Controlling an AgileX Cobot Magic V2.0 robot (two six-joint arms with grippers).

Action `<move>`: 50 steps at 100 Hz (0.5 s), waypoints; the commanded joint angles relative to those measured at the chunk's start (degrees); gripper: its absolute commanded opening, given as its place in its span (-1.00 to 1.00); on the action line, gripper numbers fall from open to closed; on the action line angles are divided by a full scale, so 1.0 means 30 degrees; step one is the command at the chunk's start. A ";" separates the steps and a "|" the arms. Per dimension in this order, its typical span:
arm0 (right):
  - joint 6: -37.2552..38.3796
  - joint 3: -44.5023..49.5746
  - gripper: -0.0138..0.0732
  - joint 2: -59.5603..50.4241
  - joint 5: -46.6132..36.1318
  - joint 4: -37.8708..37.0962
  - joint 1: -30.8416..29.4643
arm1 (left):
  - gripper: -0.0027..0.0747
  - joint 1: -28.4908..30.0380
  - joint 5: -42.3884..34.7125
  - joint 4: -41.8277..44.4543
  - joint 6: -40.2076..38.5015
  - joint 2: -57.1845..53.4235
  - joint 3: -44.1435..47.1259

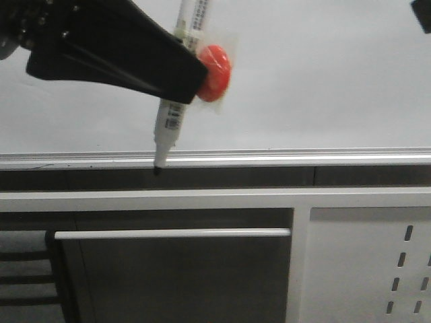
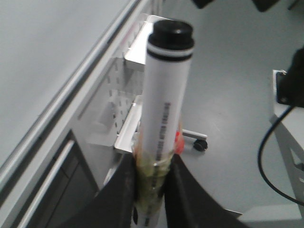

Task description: Write number 1 on whiteboard

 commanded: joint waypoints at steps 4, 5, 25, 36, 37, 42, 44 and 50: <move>-0.1220 -0.2141 0.28 0.1781 0.2006 0.2155 0.0302 | -0.98 -0.1233 0.0121 -0.0453 -0.0283 -0.0485 -0.0468; -0.1220 -0.2230 0.28 0.1932 0.2102 0.2155 0.0381 | -0.98 -0.1287 0.0113 -0.0453 -0.0322 -0.0485 -0.0468; -0.1220 -0.4230 0.28 0.3424 0.2660 0.2059 0.2047 | -0.98 -0.1919 -0.0294 -0.0424 -0.0617 -0.0407 -0.0549; -0.1183 -0.5097 0.28 0.3996 0.2404 0.1519 0.3269 | -0.98 -0.1919 -0.0173 -0.0424 -0.0893 0.0141 -0.0973; -0.1183 -0.5207 0.28 0.4002 0.2404 0.1466 0.3341 | -0.98 -0.1919 -0.0173 -0.0424 -0.0984 0.0213 -0.0979; -0.0951 -0.5549 0.28 0.4191 0.2208 0.1052 0.3844 | -0.98 -0.1919 -0.0173 -0.0424 -0.1110 0.0471 -0.1218; -0.0845 -0.5656 0.28 0.4228 0.2137 0.0962 0.3944 | -0.98 -0.1919 -0.0173 -0.0424 -0.1155 0.0585 -0.1324; -0.0849 -0.5866 0.28 0.4375 0.2056 0.0932 0.4287 | -0.98 -0.1919 -0.0173 -0.0424 -0.1155 0.0804 -0.1474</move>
